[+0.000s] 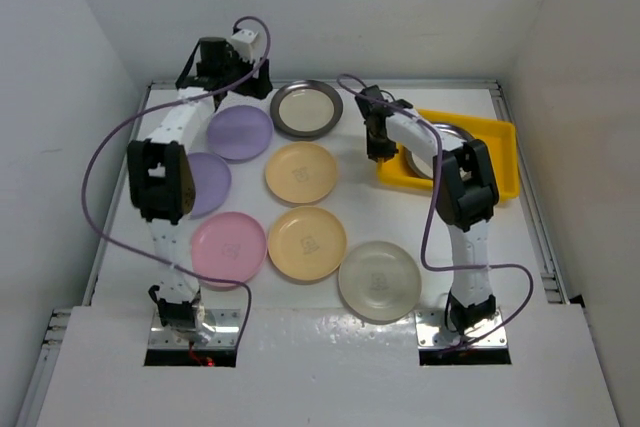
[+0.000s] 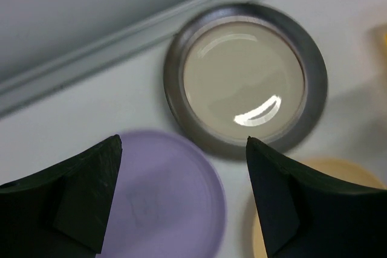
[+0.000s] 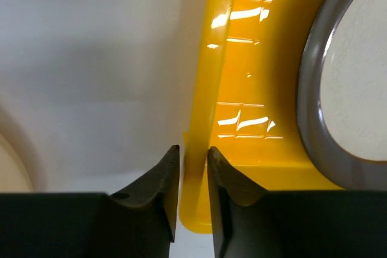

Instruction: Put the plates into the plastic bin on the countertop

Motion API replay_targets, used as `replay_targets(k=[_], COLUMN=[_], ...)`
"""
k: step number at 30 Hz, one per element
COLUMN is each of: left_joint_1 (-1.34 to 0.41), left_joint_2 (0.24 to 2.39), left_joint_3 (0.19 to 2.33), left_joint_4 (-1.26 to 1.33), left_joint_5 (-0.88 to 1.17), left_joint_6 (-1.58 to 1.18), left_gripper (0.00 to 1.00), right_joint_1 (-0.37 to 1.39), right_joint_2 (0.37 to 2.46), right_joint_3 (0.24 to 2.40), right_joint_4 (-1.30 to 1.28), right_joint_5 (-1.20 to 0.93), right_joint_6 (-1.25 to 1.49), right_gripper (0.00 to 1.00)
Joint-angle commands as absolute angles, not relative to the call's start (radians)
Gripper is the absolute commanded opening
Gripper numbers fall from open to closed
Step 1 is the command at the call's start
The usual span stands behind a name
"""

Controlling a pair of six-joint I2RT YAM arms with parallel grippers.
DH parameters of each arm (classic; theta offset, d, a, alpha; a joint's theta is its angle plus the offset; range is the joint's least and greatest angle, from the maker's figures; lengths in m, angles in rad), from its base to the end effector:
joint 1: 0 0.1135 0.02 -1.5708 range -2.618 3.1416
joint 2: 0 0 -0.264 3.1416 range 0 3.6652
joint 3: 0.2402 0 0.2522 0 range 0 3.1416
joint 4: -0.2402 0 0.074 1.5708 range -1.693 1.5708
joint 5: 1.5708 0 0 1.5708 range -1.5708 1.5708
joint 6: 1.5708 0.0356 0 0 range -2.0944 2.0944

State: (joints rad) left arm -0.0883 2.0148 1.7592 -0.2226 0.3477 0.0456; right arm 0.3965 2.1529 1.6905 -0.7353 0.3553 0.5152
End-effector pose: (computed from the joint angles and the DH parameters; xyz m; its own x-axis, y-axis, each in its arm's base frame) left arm 0.4780 -0.0545 0.2986 -0.4404 0.0820 -0.8941 0.4048 0.9070 -0.1162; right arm 0.4201 0.1625 0.1785 -0.8682 0.1373 -0.4768 0.2099 0.9723 -0.1023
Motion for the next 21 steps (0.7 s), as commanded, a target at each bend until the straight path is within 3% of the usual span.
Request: replay_targets(k=[1, 5, 12, 19, 21], left_joint_1=[-0.066, -0.066, -0.055, -0.055, -0.055], left_joint_2=[2.204, 2.394, 2.543, 2.608, 2.618], left_joint_3=[2.061, 2.255, 2.26, 2.233, 2.233], left_joint_4=[-0.325, -0.29, -0.098, -0.086, -0.086], left_joint_5=[0.391, 0.368, 0.368, 0.414, 0.428], left_joint_6=[0.002, -0.038, -0.175, -0.227, -0.227], left_gripper=[0.84, 0.85, 0.85, 0.76, 0.76], right_joint_1=[0.353, 0.354, 0.434, 0.46, 0.466], right_joint_2=[2.114, 2.132, 2.028, 1.945, 1.947], right_joint_3=[1.692, 1.645, 1.526, 1.454, 1.474], right_joint_4=[-0.698, -0.648, -0.637, -0.676, -0.689], right_joint_5=[0.324, 0.25, 0.304, 0.336, 0.341], right_joint_6=[0.5, 0.466, 0.417, 0.422, 0.42], right_gripper=[0.2, 0.11, 0.01, 0.01, 0.09])
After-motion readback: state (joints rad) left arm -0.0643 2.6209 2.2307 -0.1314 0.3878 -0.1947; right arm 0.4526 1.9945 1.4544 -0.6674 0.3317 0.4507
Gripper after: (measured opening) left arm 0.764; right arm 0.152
